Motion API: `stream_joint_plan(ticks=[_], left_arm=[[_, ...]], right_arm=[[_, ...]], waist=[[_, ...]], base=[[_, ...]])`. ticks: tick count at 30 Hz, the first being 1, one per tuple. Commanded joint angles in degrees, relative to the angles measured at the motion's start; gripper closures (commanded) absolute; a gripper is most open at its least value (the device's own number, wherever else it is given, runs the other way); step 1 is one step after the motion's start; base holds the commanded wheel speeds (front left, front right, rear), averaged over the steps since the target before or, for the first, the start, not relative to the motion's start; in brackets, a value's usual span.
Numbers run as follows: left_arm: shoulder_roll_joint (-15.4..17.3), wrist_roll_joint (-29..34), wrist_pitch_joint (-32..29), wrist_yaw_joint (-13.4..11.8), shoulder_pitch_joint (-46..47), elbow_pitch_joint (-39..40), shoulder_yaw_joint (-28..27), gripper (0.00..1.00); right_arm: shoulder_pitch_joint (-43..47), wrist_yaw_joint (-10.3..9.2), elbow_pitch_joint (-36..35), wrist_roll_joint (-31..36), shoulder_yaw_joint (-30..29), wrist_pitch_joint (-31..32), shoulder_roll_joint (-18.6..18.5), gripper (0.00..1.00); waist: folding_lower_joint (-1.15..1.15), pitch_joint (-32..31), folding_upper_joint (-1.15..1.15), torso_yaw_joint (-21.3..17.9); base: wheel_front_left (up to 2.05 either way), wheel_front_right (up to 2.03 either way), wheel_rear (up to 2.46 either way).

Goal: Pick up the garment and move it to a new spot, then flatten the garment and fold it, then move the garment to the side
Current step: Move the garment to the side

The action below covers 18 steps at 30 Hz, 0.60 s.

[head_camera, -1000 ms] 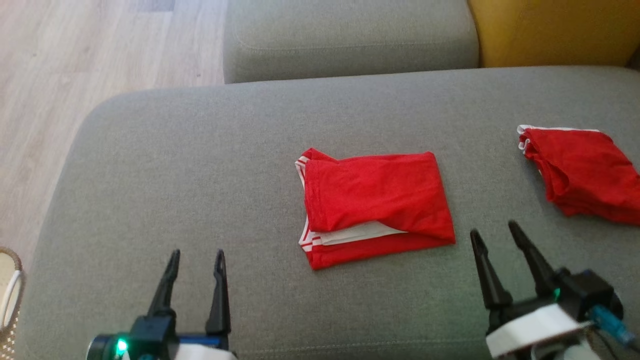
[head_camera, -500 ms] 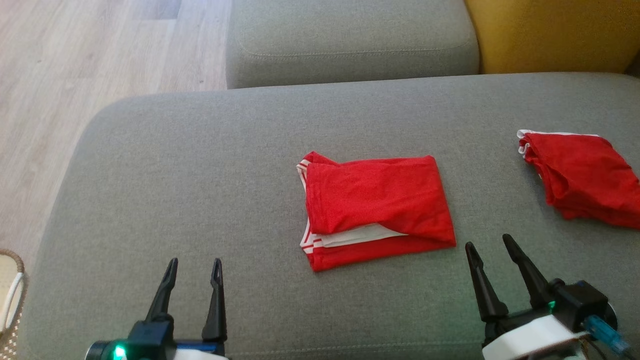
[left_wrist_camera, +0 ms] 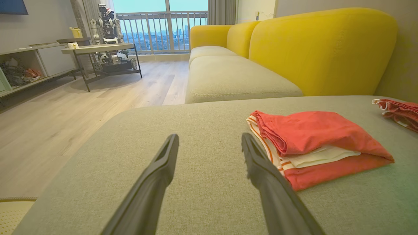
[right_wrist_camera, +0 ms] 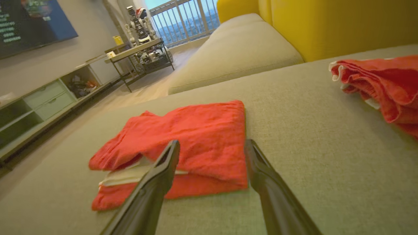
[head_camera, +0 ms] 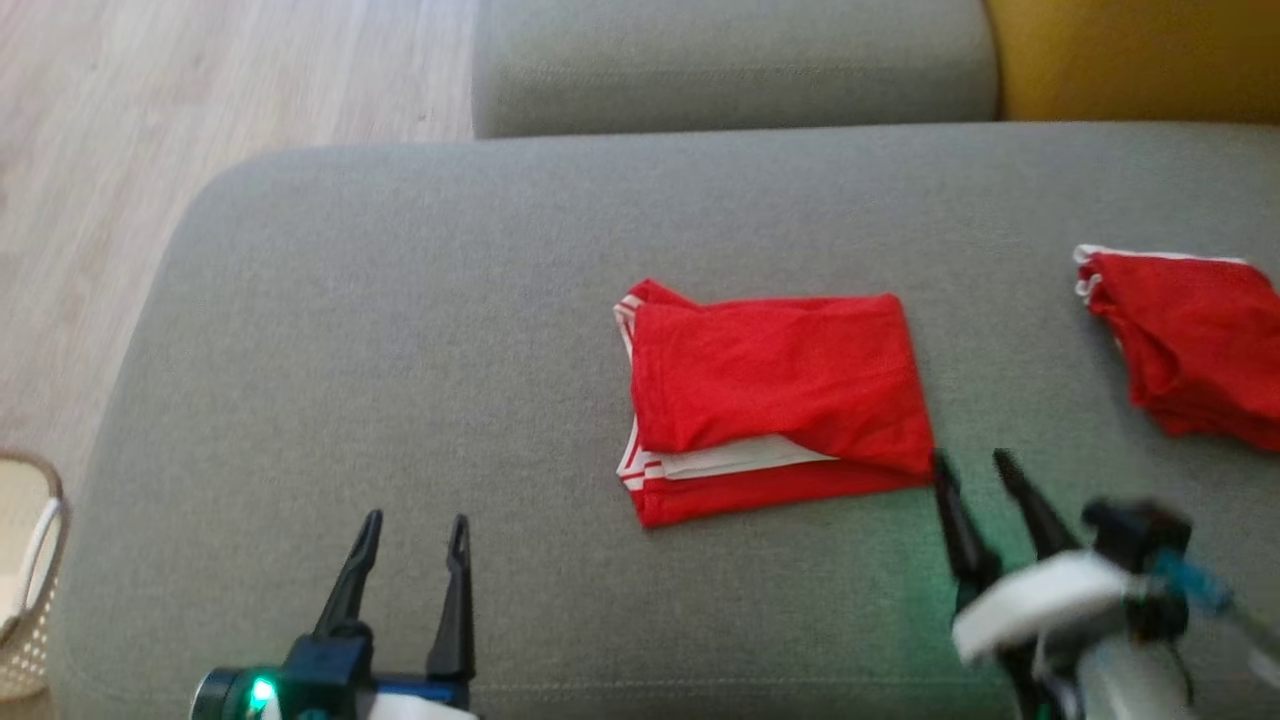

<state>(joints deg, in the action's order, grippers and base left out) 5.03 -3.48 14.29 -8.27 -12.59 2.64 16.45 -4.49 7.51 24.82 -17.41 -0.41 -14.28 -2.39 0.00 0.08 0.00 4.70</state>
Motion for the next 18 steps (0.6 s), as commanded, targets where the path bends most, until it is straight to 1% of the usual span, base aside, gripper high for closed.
stream_joint_plan(ticks=[1, 3, 6, 7, 8, 11, 15, 17, 18], left_arm=[[-0.82, 0.71, 0.71, 0.38, 3.96, 1.71, -1.13, 0.0], [-0.95, 0.97, 0.71, 0.87, 5.01, 1.67, -0.61, 0.0], [-1.13, 1.18, 0.71, 1.46, 6.38, 1.24, 0.02, 0.0], [-1.2, 1.24, 0.71, 1.56, 6.8, 1.06, 0.16, 0.0], [-1.2, 1.24, 0.71, 1.56, 6.8, 1.06, 0.16, 0.0], [-1.39, 1.24, 0.71, 1.69, 7.82, 0.55, 0.53, 0.0], [-1.6, 1.24, 0.71, 1.74, 8.67, 0.21, 1.05, 0.0], [-1.67, 1.27, 0.71, 1.77, 9.04, 0.13, 1.32, 0.0], [-1.71, 1.29, 0.71, 1.8, 9.2, 0.09, 1.43, 0.0]], right_arm=[[-7.03, -0.02, 1.97, -2.91, -0.54, 0.84, -0.49, 0.0], [-12.07, -0.02, 7.17, -5.85, -3.32, 2.79, -0.49, 0.0], [-18.93, -0.02, 14.7, -6.75, -7.18, 5.98, -0.49, 0.0], [-20.85, -0.02, 17.05, -5.95, -8.05, 7.13, -0.49, 0.0], [-20.85, -0.02, 17.05, -5.95, -8.05, 7.13, -0.49, 0.0], [-25.43, -0.02, 23.95, -3.77, -10.68, 10.75, -0.49, 0.0], [-29.01, -0.02, 32.31, 1.23, -14.21, 14.5, -0.5, 0.0], [-30.21, -0.02, 35.4, 3.18, -14.94, 15.78, -0.5, 0.0], [-30.79, -0.02, 36.71, 3.4, -14.58, 16.26, -0.5, 0.02]], waist=[[0.0, 1.88, 0.0, 1.16], [0.0, 3.35, 0.0, 2.08], [0.0, 5.1, 0.0, 3.37], [0.0, 5.61, 0.0, 3.73], [0.0, 5.61, 0.0, 3.73], [0.0, 6.73, 0.0, 4.57], [0.0, 7.52, 0.0, 5.23], [0.0, 7.72, 0.0, 5.42], [0.0, 7.75, 0.0, 5.47]], base=[[0.0, 0.0, 0.0], [0.0, 0.0, 0.0], [0.0, 0.0, 0.0], [0.0, 0.0, 0.0], [0.0, 0.0, 0.0], [0.0, 0.0, 0.0], [0.0, 0.0, 0.0], [0.0, 0.0, 0.0], [0.0, 0.0, 0.0]])
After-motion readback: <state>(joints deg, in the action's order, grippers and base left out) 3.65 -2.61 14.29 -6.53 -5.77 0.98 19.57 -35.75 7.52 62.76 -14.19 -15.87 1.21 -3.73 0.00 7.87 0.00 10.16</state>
